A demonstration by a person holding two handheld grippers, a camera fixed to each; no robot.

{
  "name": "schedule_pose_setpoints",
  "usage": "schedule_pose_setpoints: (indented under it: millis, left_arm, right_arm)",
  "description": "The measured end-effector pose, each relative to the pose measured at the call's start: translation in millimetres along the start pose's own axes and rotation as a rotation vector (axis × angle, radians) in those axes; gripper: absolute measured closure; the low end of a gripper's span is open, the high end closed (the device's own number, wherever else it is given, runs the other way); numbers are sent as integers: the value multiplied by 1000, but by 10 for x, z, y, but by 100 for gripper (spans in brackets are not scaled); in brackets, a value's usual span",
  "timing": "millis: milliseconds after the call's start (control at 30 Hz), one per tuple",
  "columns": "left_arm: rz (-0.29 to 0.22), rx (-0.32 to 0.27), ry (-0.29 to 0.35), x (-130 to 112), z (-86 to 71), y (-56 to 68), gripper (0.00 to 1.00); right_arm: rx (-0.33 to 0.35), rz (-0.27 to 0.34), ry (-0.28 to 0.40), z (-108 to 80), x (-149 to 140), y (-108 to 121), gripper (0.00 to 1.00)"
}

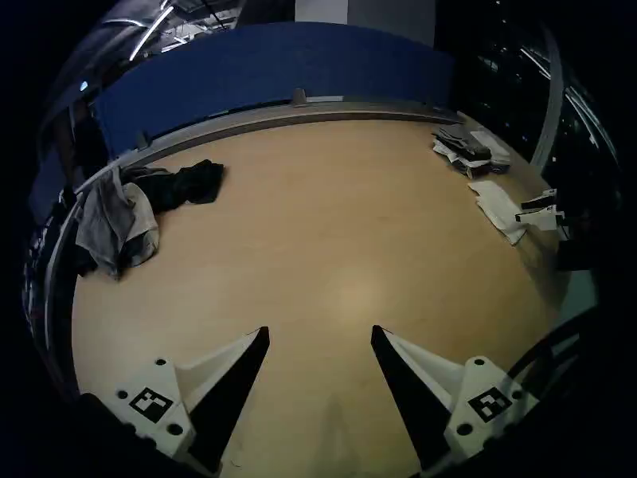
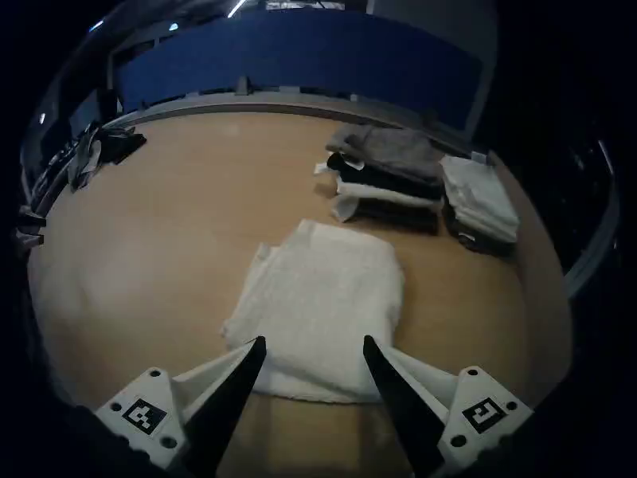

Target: Fold towel

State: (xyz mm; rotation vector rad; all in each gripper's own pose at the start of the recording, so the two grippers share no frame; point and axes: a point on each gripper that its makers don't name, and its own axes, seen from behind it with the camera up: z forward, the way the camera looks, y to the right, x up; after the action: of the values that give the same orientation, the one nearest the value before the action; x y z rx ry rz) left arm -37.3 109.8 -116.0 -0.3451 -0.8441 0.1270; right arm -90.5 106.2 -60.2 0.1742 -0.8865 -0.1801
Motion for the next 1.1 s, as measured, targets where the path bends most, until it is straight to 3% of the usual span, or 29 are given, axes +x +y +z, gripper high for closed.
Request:
schedule_pose_setpoints:
  millis: [467,667,1100]
  left_arm:
    - [1,4,-3,-27,-5,-19,5]
    - [-2,7,-3,-37,-12,-46,5]
    - [6,10,4,3,-18,-54,5]
  right_arm:
    - [30,-10,-40,190,-255,-172,5]
    - [50,11,-15,232,-283,-176,5]
    - [54,3,-6,161,-239,-167,5]
